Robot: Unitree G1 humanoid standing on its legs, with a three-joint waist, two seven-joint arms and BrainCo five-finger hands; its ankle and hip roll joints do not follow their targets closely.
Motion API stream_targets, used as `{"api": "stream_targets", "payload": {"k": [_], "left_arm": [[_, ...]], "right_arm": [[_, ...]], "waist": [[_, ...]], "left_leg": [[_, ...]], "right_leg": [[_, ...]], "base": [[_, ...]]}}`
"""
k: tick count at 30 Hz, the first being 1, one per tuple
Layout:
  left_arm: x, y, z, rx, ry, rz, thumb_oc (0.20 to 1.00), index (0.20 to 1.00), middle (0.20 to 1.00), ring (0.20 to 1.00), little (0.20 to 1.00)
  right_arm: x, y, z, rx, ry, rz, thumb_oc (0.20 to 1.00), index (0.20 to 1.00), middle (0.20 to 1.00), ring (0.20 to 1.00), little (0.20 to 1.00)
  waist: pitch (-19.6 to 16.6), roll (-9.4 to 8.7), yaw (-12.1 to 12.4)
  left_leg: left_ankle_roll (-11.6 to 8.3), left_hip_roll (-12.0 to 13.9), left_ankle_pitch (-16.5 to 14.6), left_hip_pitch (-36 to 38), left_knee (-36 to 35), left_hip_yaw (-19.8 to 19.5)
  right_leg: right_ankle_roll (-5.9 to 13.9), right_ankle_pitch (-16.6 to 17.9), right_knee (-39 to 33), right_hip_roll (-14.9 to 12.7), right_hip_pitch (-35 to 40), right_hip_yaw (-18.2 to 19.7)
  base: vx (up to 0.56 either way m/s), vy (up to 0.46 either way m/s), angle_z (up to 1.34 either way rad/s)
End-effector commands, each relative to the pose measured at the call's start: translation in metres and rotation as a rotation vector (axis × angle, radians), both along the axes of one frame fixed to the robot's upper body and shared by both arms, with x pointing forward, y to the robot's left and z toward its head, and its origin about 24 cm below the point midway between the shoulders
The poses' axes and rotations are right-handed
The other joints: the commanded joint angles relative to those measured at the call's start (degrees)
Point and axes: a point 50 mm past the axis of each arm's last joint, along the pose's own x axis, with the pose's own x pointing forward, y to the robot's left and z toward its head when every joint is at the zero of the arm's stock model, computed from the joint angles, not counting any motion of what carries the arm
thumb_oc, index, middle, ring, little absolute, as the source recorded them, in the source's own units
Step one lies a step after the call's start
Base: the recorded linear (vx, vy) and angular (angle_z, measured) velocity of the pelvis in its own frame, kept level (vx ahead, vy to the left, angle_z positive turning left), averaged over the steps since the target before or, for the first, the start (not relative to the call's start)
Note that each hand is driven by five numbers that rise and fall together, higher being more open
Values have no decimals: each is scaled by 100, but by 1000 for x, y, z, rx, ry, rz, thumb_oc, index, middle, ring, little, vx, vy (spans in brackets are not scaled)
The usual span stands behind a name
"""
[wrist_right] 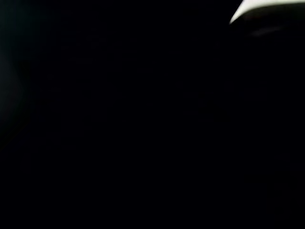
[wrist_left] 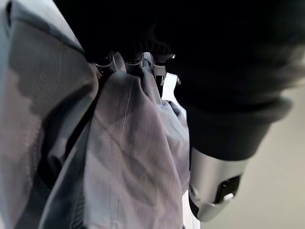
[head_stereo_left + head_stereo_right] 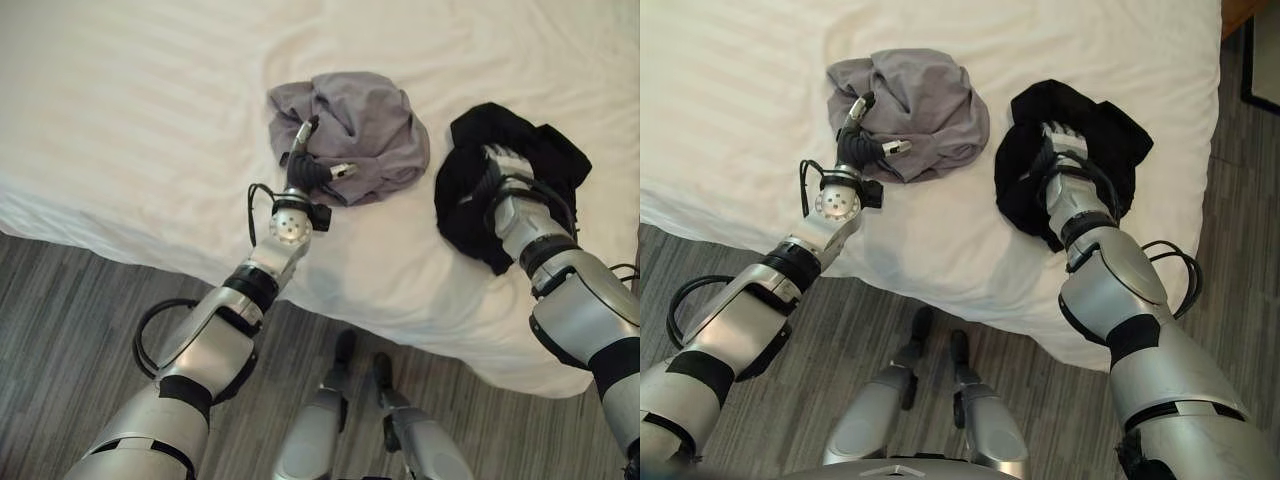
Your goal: Pick up bed clothes into laundry basket.
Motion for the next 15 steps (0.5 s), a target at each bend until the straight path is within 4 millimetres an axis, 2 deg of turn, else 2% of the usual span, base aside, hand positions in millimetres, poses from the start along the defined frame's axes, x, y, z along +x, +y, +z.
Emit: {"api": "stream_targets", "payload": {"k": [1, 2, 3, 4, 5, 7, 8, 9, 10, 12, 13, 14, 15], "left_arm": [[3, -19, 60, -28, -184, -47, 1000, 1000, 1000, 1000, 1000], [2, -21, 58, -26, -188, -49, 1000, 1000, 1000, 1000, 1000], [2, -22, 55, -22, -184, -54, 1000, 1000, 1000, 1000, 1000], [2, -22, 55, -21, -184, -54, 1000, 1000, 1000, 1000, 1000], [-1, -27, 45, -5, -171, -80, 1000, 1000, 1000, 1000, 1000], [-3, -29, 44, -3, -177, -93, 1000, 1000, 1000, 1000, 1000], [-6, -31, 42, -2, -188, -105, 1000, 1000, 1000, 1000, 1000], [-12, -29, 44, 2, -231, -114, 1000, 1000, 1000, 1000, 1000], [-12, -29, 44, 3, -231, -114, 1000, 1000, 1000, 1000, 1000], [-13, -13, 40, 47, -238, -64, 1000, 1000, 1000, 1000, 1000], [-8, 14, 13, 201, -139, 48, 1000, 1000, 1000, 1000, 1000], [-7, 32, -5, 280, -68, 98, 1000, 1000, 1000, 1000, 1000], [-7, 32, -5, 281, -68, 98, 1000, 1000, 1000, 1000, 1000]], "right_arm": [[-8, -46, 31, -56, -59, -166, 1000, 1000, 1000, 1000, 1000], [-9, -49, 23, -29, -39, -182, 445, 445, 445, 445, 445], [-10, -52, 17, -11, -24, -192, 200, 200, 200, 200, 200], [-10, -52, 17, -10, -23, -192, 200, 200, 200, 200, 200], [-14, -58, 3, 45, 19, -222, 200, 200, 200, 200, 200], [-15, -62, 0, 82, 22, -237, 200, 200, 200, 200, 200], [-19, -68, -10, 152, 24, -254, 200, 200, 200, 200, 200], [-25, -76, -28, 292, 10, -282, 200, 200, 200, 200, 200], [-25, -76, -29, 293, 10, -283, 200, 200, 200, 200, 200], [-34, -79, -56, 452, 10, -304, 200, 200, 200, 200, 200], [-42, -65, -93, 562, 57, -288, 200, 200, 200, 200, 200], [-49, -54, -119, 603, 106, -285, 200, 200, 200, 200, 200], [-49, -54, -119, 604, 106, -285, 200, 200, 200, 200, 200]], "waist": [[99, -158, -117], [106, -115, -134], [100, -106, -133], [96, -109, -128], [87, -64, -100], [75, -55, -92], [59, -45, -91], [41, -19, -114], [30, -20, -109], [-33, 1, -134], [-97, 3, -230], [-145, -7, -269], [-155, -11, -268]], "left_leg": [[-299, 413, -403, -236, -105, 455], [-281, 424, -428, -221, -105, 482], [-274, 425, -438, -210, -105, 492], [-274, 426, -440, -208, -105, 496], [-266, 423, -450, -183, -105, 519], [-262, 422, -455, -167, -105, 528], [-255, 427, -469, -129, -105, 540], [-233, 418, -525, -23, -105, 540], [-238, 425, -497, -48, -105, 542], [-218, 433, -541, 38, -105, 539], [-192, 458, -593, 158, -105, 558], [-174, 470, -663, 260, -105, 560], [-179, 475, -636, 237, -105, 561]], "right_leg": [[357, 391, -454, -176, 7, 35], [365, 392, -454, -173, -17, 73], [367, 391, -454, -171, -15, 86], [367, 390, -454, -171, -15, 91], [377, 382, -454, -179, -2, 92], [375, 381, -454, -183, 11, 93], [377, 373, -454, -193, 44, 99], [384, 332, -454, -211, 134, 114], [383, 356, -454, -205, 108, 116], [385, 331, -454, -226, 185, 121], [373, 314, -454, -240, 279, 148], [372, 270, -454, -263, 364, 156], [371, 292, -454, -258, 341, 158]], "base": [[-22, 23, -16], [-16, 11, -17], [0, 4, -20], [24, -12, -20], [18, 0, -15], [13, -4, -4], [65, 3, 2], [43, 9, 1], [47, 17, -1], [49, 29, -4], [96, 50, -5], [75, 41, -7], [114, 39, -15]]}}
